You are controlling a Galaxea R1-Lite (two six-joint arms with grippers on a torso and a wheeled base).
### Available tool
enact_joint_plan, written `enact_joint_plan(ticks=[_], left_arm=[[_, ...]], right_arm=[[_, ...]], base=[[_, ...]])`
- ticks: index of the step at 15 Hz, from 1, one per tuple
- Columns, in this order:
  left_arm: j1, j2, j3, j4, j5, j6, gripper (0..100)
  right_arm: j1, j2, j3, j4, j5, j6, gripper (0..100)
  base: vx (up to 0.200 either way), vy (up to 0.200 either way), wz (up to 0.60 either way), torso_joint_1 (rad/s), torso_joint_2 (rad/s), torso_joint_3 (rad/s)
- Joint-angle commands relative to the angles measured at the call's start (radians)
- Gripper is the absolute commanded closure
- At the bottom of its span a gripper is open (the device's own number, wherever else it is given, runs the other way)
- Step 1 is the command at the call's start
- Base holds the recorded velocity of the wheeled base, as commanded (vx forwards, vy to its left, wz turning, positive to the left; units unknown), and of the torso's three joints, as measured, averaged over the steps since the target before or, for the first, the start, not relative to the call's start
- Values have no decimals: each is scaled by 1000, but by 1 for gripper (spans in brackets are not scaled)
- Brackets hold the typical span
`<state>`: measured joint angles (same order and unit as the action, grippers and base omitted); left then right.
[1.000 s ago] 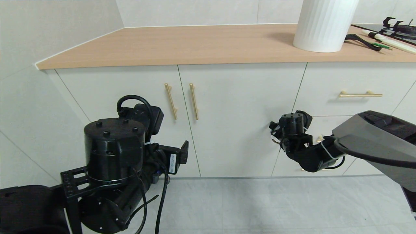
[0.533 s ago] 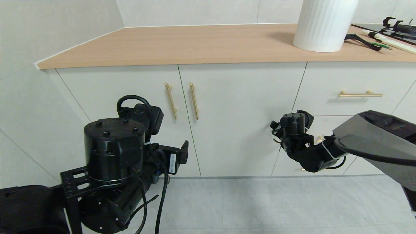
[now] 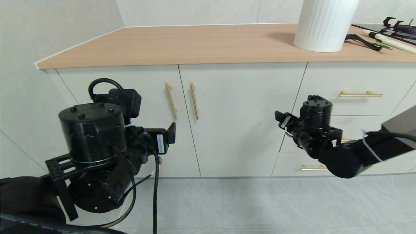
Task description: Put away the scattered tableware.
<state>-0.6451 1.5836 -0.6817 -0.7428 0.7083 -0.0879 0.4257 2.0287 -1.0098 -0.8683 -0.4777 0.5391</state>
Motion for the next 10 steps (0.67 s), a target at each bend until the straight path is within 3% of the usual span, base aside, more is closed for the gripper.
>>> enact_joint_plan(ticks=[1, 4, 7, 8, 10], left_arm=[[48, -19, 13, -32, 2, -15, 0], [139, -165, 139, -46, 20, -21, 0], [200, -369, 289, -17, 17, -16, 0], [225, -456, 340, 19, 13, -15, 0], [248, -634, 409, 125, 13, -16, 0]], right_arm=[[59, -331, 260, -52, 56, -166, 0], [73, -677, 560, -100, 70, -443, 0], [65, -1012, 752, -84, 63, -550, 0], [44, -1131, 784, -41, 56, -576, 0], [-91, -1365, 793, 141, 60, -591, 0]], base=[[0, 0, 0, 0, 0, 0], [0, 0, 0, 0, 0, 0], [0, 0, 0, 0, 0, 0], [0, 0, 0, 0, 0, 0], [0, 0, 0, 0, 0, 0]])
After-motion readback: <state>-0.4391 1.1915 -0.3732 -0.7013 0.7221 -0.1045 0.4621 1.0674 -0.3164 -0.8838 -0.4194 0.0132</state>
